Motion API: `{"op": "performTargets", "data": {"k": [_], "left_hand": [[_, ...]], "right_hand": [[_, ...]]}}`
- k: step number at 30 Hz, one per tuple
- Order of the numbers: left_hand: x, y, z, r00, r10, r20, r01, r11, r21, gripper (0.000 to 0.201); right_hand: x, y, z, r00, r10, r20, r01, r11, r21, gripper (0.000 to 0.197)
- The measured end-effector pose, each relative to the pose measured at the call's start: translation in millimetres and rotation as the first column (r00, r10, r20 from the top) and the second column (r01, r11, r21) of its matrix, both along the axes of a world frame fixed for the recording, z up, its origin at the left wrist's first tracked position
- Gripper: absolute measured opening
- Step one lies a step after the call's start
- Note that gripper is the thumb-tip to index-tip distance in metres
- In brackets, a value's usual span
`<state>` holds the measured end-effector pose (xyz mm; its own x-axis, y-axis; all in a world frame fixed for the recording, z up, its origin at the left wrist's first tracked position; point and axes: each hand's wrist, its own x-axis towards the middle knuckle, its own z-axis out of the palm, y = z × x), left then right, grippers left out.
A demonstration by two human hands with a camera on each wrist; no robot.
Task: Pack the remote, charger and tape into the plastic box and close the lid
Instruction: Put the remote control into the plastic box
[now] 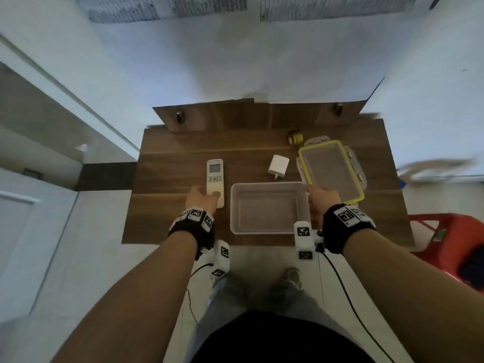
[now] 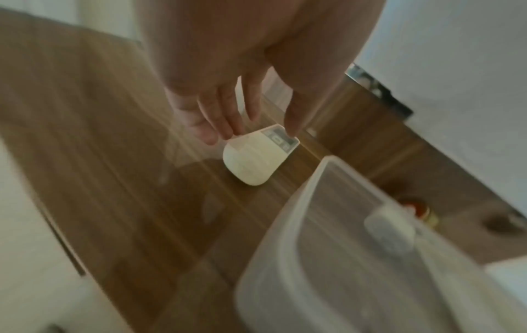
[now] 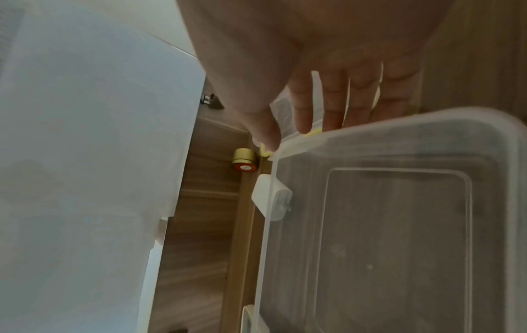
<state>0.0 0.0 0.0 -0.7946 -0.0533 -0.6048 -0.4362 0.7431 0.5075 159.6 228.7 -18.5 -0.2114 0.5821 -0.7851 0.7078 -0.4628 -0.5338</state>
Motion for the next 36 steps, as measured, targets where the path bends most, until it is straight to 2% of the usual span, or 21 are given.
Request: {"op": "performTargets", "data": {"k": [3, 6, 9, 12, 16, 19, 21, 24, 26, 29, 31, 34, 36], "left_hand": [[-4, 3, -3, 0.993, -0.115, 0.003, 0.115, 0.993, -0.039, 0.062], [-8, 8, -12, 0.989, -0.148, 0.014, 0.149, 0.985, -0.082, 0.070], [-14, 16, -19, 0.985, -0.173, -0.013, 0.171, 0.978, -0.122, 0.076], [-15, 20, -19, 0.977, -0.212, -0.021, 0.206, 0.968, -0.144, 0.076], [-15, 13, -18, 0.959, -0.282, -0.011, 0.280, 0.956, -0.092, 0.068], [-10, 7, -1, 0.921, -0.366, -0.132, 0.364, 0.931, -0.040, 0.068], [-6, 4, 13, 0.836, -0.483, -0.261, 0.493, 0.870, -0.032, 0.067], [1, 3, 36, 0.607, -0.685, -0.404, 0.720, 0.688, -0.086, 0.067], [5, 8, 42, 0.446, -0.813, -0.374, 0.833, 0.530, -0.157, 0.067], [18, 20, 42, 0.286, -0.940, -0.188, 0.925, 0.322, -0.203, 0.070], [25, 27, 38, 0.236, -0.966, -0.102, 0.942, 0.253, -0.218, 0.072], [33, 37, 31, 0.227, -0.973, -0.040, 0.950, 0.230, -0.212, 0.075], [36, 43, 25, 0.190, -0.981, -0.021, 0.957, 0.190, -0.217, 0.074]], "right_hand": [[-4, -5, 4, 1.000, 0.030, -0.007, -0.030, 0.998, 0.058, 0.052], [-5, -9, 1, 0.998, 0.063, 0.031, -0.066, 0.993, 0.099, 0.051], [-8, -9, 1, 0.999, 0.035, 0.028, -0.038, 0.994, 0.107, 0.050], [-9, -12, 0, 0.999, 0.032, 0.029, -0.035, 0.993, 0.114, 0.048], [-12, -13, 6, 0.995, 0.084, 0.058, -0.089, 0.992, 0.085, 0.046], [-13, -13, 11, 0.992, 0.108, 0.069, -0.113, 0.991, 0.071, 0.043], [-15, -13, 14, 0.994, 0.096, 0.055, -0.100, 0.993, 0.060, 0.040], [-15, -14, 19, 0.997, 0.067, 0.035, -0.068, 0.997, 0.030, 0.037], [-14, -15, 22, 0.997, 0.066, 0.028, -0.067, 0.997, 0.030, 0.037], [-14, -14, 25, 0.998, 0.056, 0.021, -0.057, 0.998, 0.038, 0.046], [-16, -14, 28, 0.999, 0.043, 0.021, -0.043, 0.999, 0.032, 0.057], [-15, -5, 17, 1.000, 0.015, 0.014, -0.014, 1.000, -0.016, 0.066], [-13, 0, 7, 1.000, 0.000, 0.006, 0.000, 0.999, -0.044, 0.064]]}}
